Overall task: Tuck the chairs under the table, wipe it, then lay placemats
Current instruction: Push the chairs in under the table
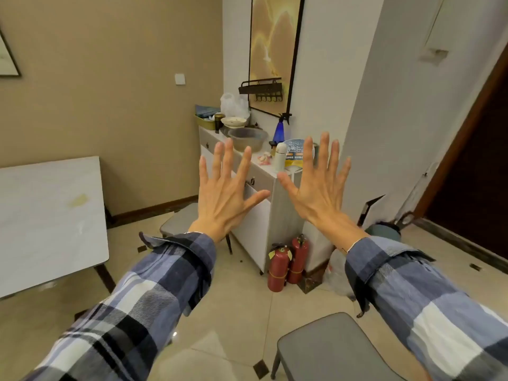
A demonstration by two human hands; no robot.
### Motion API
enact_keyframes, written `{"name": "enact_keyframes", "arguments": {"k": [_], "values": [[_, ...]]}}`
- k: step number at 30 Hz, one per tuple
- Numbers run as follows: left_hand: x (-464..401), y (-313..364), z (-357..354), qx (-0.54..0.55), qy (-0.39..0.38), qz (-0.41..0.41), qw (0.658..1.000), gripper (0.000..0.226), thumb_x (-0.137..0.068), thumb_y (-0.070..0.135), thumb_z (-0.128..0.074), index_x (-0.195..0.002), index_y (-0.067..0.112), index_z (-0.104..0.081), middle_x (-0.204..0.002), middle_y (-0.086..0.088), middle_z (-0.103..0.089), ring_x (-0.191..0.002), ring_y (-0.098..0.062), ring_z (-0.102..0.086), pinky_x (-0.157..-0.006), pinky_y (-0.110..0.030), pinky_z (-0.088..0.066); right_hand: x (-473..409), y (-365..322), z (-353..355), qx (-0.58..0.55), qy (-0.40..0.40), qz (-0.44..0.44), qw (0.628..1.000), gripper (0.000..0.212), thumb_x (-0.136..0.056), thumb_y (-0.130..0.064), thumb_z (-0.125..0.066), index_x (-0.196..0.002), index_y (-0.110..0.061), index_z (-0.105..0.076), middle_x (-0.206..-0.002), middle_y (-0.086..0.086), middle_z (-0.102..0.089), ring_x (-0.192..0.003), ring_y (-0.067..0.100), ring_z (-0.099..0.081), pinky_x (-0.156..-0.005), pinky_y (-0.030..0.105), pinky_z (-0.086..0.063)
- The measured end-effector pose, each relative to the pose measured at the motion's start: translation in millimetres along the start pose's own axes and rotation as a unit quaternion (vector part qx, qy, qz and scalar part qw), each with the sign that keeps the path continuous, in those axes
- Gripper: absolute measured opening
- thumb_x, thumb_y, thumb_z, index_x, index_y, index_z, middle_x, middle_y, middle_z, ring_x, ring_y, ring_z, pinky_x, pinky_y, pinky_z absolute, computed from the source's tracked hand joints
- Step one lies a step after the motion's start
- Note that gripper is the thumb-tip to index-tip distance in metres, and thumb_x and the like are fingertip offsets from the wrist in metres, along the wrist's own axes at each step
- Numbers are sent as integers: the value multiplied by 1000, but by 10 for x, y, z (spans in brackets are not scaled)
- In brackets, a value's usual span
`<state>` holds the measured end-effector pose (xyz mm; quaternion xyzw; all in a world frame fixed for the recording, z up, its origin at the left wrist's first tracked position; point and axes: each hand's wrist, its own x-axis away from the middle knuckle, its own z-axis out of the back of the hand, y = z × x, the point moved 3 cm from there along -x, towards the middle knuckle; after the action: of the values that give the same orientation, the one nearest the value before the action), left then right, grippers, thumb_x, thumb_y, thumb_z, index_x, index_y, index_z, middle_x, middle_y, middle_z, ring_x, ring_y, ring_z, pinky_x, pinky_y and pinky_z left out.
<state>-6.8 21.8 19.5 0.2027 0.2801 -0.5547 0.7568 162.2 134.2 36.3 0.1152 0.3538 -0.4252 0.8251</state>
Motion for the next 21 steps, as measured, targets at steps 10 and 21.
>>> {"name": "enact_keyframes", "arguments": {"k": [10,21], "values": [[219,-282,-586,-18,-112,61,992,85,-93,76,-10,-159,25,-3,-165,-17,2,-153,-32,5,-122,-56,-3,4,-172,-689,-55,-99,42,993,86,-95,-62,-38,-157,-21,5,-164,10,12,-150,31,11,-119,57,-3],[119,-342,-1498,-39,-190,153,969,82,-95,72,-17,-157,17,-15,-163,-21,-13,-152,-35,-5,-122,-55,-11,-359,64,-1715,-71,-171,81,979,84,-94,-57,-47,-157,-23,-4,-163,14,9,-150,35,9,-119,57,-2]]}}
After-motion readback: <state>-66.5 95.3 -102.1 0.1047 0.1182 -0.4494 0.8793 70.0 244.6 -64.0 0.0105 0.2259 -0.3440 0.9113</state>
